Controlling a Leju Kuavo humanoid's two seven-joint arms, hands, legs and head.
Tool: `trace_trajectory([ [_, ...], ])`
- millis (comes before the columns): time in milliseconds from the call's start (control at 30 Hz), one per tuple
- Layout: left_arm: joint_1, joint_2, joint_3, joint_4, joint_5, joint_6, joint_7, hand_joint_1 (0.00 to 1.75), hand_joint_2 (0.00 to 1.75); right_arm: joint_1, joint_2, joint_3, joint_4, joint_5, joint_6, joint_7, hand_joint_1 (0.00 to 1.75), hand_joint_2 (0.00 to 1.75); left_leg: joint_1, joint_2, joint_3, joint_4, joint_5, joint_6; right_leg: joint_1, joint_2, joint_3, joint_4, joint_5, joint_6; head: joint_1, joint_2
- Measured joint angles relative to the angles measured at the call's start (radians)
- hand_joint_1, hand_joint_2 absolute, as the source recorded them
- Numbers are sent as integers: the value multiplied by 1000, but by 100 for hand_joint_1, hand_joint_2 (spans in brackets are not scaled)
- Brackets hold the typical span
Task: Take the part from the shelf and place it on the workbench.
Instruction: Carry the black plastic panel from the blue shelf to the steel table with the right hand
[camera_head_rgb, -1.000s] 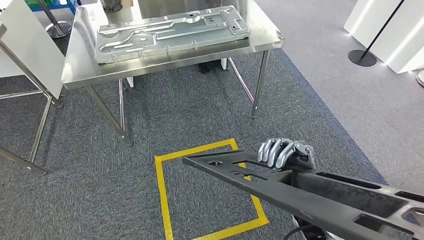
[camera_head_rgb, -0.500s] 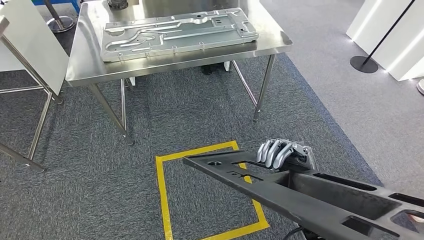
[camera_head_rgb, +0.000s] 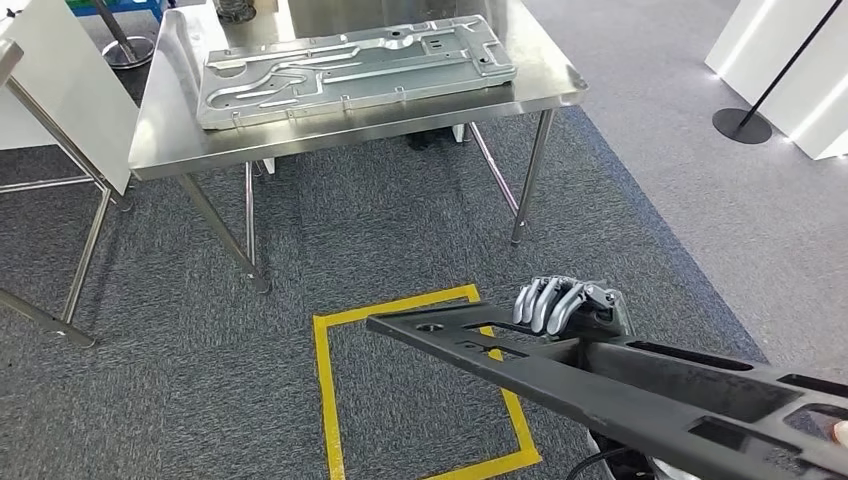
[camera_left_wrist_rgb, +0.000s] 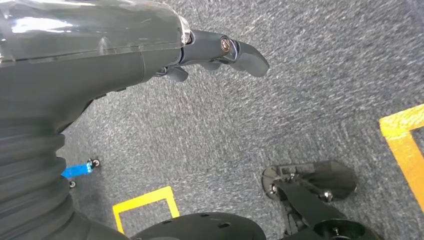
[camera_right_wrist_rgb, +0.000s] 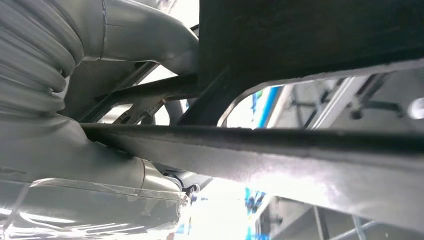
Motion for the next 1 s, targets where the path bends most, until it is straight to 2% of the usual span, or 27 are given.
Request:
trace_trajectory([
  [67,0,0,0,0,-2,-2,-1,0,175,0,1,0,4,-71,26,23,131,175,2,3,-67,134,-61,-7,1,-4,4,-1,-4,-7,0,0],
  [100,1,0,0,0,-2,-3,-1,0,175,0,1,0,7,-100,33,31,131,175,2,3,-103,198,-82,-9,2,-5,5,-1,-6,-9,0,0],
  [133,2,0,0,0,-2,-3,-1,0,175,0,1,-1,11,-119,36,37,131,175,2,4,-126,232,-83,-10,3,-5,7,-1,-7,-9,0,0],
  [167,2,0,1,0,-3,-3,-1,0,175,0,1,-2,14,-131,37,41,131,175,2,4,-129,225,-63,-10,3,-5,10,-1,-9,-9,0,0],
  [200,3,0,1,0,-3,-3,-1,0,175,0,2,-3,18,-135,37,43,131,175,2,5,-112,177,-25,-7,3,-4,15,-1,-12,-8,0,0],
  [233,2,0,1,-1,-3,-3,-1,0,175,0,2,-4,21,-137,37,44,131,175,2,6,-80,102,19,-4,3,-4,20,-1,-15,-5,0,0],
  [267,2,1,1,-1,-3,-3,-1,0,175,0,2,-5,23,-138,37,45,131,175,0,7,-49,31,50,1,5,-3,25,0,-19,-2,0,0],
  [300,1,1,1,-1,-3,-3,-1,0,175,0,2,-6,24,-139,37,46,131,175,-2,8,-26,-20,69,6,6,-3,28,0,-21,2,0,0],
  [333,0,1,2,-1,-3,-3,-2,0,175,0,2,-7,26,-140,37,48,131,175,-5,8,-14,-47,74,11,7,-3,29,0,-23,7,0,0],
  [433,-1,0,3,-1,-3,-2,-4,0,175,-1,2,-13,30,-141,40,56,131,175,-6,6,-10,-59,75,29,6,-3,29,1,-25,23,0,0],
  [467,-1,0,3,-1,-3,-1,-5,0,175,-2,2,-18,32,-144,41,58,131,175,-4,6,-8,-64,78,36,5,-2,24,13,-34,28,0,0],
  [533,-1,-2,4,-1,-3,0,-6,0,175,-5,2,-30,35,-154,43,63,131,175,0,7,-3,-72,81,45,3,0,-14,96,-82,36,0,0],
  [600,-1,-2,5,-1,-3,0,-6,0,175,-7,2,-47,45,-168,43,71,131,175,-1,7,-3,-72,80,49,2,1,-85,230,-138,42,0,0],
  [633,-1,-3,5,-1,-4,0,-6,0,175,-7,2,-55,51,-174,43,77,131,175,-1,7,-3,-72,79,50,2,1,-111,274,-146,44,0,0],
  [667,0,-4,6,-1,-4,0,-5,0,175,-7,2,-64,57,-180,44,82,131,175,-1,6,-1,-71,78,49,1,1,-119,281,-133,45,0,0],
  [700,0,-5,6,-1,-5,0,-5,0,175,-8,2,-72,63,-186,45,87,131,175,-1,5,1,-70,76,48,0,1,-106,245,-103,45,0,0],
  [733,0,-6,6,-1,-7,0,-5,0,175,-10,2,-80,69,-193,47,91,131,175,-1,4,3,-68,74,46,-1,1,-76,178,-62,44,0,0],
  [800,0,-8,6,-1,-8,-1,-5,0,175,-16,2,-97,80,-203,48,97,131,175,-5,2,5,-63,67,38,1,2,-19,51,-11,37,0,0],
  [833,-1,-9,6,-1,-9,-2,-5,0,175,-19,2,-107,86,-207,48,100,131,175,-7,1,5,-60,64,33,2,2,-5,18,-3,32,0,0],
  [933,-2,-9,6,-1,-10,-3,-4,0,175,-28,2,-135,103,-212,43,109,131,175,-7,1,5,-59,58,18,4,3,-1,6,-5,14,0,0],
  [1000,-3,-9,6,-2,-12,-4,-4,0,175,-37,2,-153,113,-214,39,113,131,175,-6,2,-10,-20,31,6,0,2,3,1,-4,2,0,0],
])
